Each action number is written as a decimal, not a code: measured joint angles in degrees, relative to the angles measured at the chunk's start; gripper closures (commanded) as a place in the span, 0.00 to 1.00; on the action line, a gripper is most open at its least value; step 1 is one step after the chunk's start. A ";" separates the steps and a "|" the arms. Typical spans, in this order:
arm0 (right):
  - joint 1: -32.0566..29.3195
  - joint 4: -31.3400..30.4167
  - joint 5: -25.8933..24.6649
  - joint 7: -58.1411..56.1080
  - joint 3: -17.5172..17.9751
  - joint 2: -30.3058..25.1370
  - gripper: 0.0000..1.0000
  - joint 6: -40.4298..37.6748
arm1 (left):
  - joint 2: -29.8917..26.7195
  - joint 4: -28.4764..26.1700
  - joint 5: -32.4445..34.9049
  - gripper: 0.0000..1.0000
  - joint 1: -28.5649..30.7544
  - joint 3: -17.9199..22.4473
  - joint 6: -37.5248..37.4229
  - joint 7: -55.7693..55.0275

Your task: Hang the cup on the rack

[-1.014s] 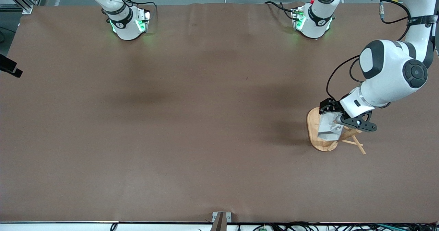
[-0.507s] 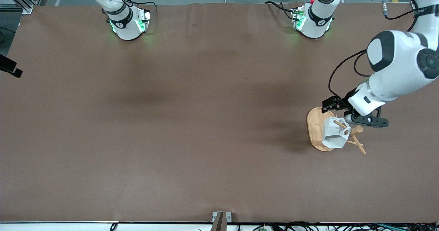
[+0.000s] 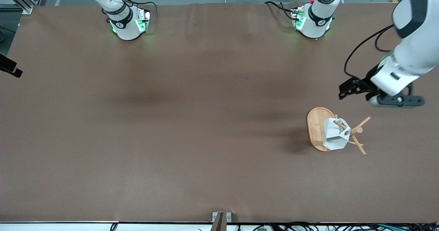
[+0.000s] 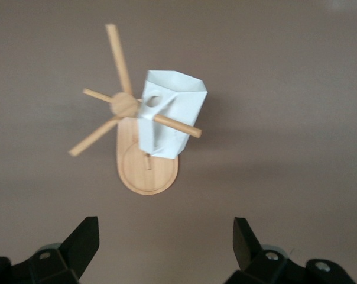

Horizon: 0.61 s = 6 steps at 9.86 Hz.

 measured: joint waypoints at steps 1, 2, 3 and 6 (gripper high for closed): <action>0.00 0.00 0.00 0.00 0.00 0.00 0.00 0.69 | -1.11 1.68 1.16 0.00 0.67 0.01 -1.92 0.81; 0.00 0.00 0.00 0.00 0.00 0.00 0.00 0.92 | -1.99 3.10 1.29 0.00 1.01 -0.06 -4.56 1.07; 0.00 0.00 0.00 0.00 0.00 0.00 0.00 0.91 | -2.55 4.52 1.30 0.00 1.42 -0.64 -7.98 1.02; 0.00 0.00 0.00 0.00 0.01 0.00 0.00 0.86 | -3.86 5.61 1.31 0.00 7.70 -7.82 -12.35 0.05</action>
